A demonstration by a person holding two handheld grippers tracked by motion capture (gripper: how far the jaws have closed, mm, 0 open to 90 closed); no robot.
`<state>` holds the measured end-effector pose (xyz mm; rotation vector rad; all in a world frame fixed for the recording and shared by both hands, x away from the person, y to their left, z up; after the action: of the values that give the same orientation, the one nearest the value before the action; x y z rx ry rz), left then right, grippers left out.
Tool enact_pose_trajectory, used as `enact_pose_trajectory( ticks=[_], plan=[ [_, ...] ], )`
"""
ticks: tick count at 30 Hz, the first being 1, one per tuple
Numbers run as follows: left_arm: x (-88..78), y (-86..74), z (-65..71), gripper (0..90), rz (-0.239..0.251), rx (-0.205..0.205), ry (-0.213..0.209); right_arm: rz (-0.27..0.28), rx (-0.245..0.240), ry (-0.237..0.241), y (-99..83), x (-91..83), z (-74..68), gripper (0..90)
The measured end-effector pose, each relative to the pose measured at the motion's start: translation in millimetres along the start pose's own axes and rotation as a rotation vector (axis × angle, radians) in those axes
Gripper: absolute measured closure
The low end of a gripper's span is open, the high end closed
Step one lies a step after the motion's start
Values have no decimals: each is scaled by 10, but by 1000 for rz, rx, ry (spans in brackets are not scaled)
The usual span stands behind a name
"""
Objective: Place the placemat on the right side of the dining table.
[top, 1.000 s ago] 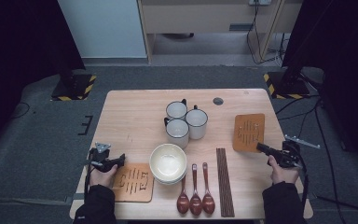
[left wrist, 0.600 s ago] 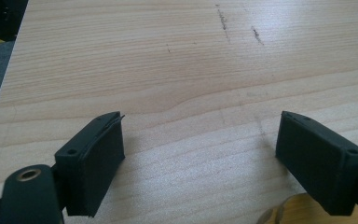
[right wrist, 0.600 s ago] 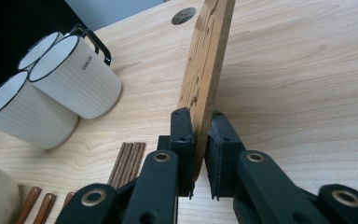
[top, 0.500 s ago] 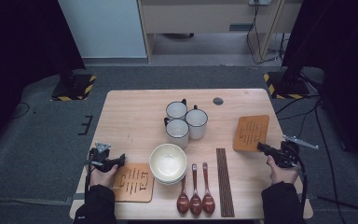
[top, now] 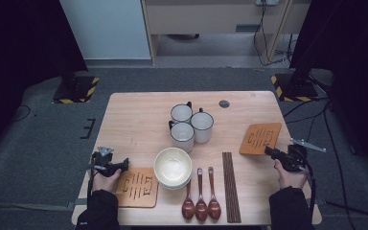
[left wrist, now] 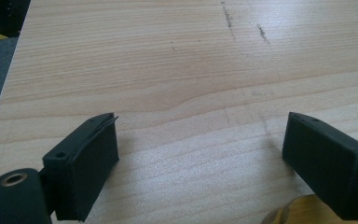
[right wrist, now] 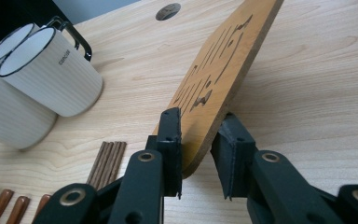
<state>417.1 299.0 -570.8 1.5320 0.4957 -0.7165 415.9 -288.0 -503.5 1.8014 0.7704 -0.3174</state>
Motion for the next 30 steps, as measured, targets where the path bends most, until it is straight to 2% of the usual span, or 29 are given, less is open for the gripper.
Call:
enact_pose_trajectory(
  ticks=[10, 16, 30],
  plan=[
    [3, 0, -4, 82, -3, -3, 3, -15, -26, -26, -18, 36, 35, 665],
    [5, 0, -6, 74, -5, -6, 5, -28, -16, -30, -42, 62, 84, 645],
    [11, -2, -7, 43, -13, -7, 11, -63, -16, -72, -124, 129, 161, 567]
  ],
)
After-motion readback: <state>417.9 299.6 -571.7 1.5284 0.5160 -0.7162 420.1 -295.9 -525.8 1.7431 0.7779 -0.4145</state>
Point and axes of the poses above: each handheld gripper's, and its own axes: x roughly forward along the jaws, y roughly out of its top, z roughly to its right, the point moved 5 cm from there along x, roughly forward along the jaws, and after that the axes turned 1 degree about -x, right-handed, at the moved point
